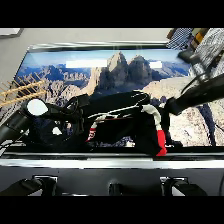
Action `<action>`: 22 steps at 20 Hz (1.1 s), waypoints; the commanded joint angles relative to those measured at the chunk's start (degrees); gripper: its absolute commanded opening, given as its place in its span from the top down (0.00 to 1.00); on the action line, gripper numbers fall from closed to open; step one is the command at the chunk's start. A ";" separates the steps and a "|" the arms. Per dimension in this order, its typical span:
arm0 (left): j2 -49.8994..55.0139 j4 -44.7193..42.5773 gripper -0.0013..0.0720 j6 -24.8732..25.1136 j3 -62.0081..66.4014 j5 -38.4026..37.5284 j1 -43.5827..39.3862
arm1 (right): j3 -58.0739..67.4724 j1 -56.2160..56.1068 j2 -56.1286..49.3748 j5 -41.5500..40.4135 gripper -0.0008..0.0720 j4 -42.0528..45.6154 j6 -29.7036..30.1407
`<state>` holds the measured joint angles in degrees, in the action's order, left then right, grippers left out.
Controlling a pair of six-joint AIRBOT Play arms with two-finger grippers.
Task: Fold the clothes and pants, and hang the long-sleeved shirts on hangers.
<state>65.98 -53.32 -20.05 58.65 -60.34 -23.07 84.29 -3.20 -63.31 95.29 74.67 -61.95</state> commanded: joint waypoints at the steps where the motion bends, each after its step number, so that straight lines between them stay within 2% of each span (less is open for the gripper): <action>1: 0.02 -0.02 0.94 0.07 0.00 -0.02 0.02 | -8.63 -3.74 -1.11 -6.01 0.07 -3.06 15.98; 5: 0.02 -0.02 0.94 0.07 0.00 -0.04 0.02 | -10.97 -5.62 -1.77 -18.80 0.07 -4.22 18.10; 8: 0.02 -0.02 0.94 0.07 0.00 -0.04 0.02 | -10.97 -5.62 -1.77 -22.69 0.08 -5.70 20.31; 12: 0.02 -0.02 0.94 0.07 0.00 -0.04 0.02 | -10.97 -5.62 -2.86 -22.80 0.08 -8.33 23.63; 14: 0.02 -0.02 0.94 0.07 0.00 -0.04 0.02 | -10.97 -5.62 -4.66 -19.80 0.08 -8.46 24.96; 20: 0.04 -0.02 0.94 0.07 0.00 -0.02 0.02 | -10.27 -5.51 -6.34 -16.90 0.08 -6.82 24.76; 22: 0.04 -0.02 0.94 0.07 0.00 -0.04 0.02 | -9.84 -5.51 -5.18 -17.35 0.09 -6.27 20.28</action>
<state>65.98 -53.32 -19.99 58.65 -60.38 -23.07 73.95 -8.75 -69.12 77.58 67.51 -38.24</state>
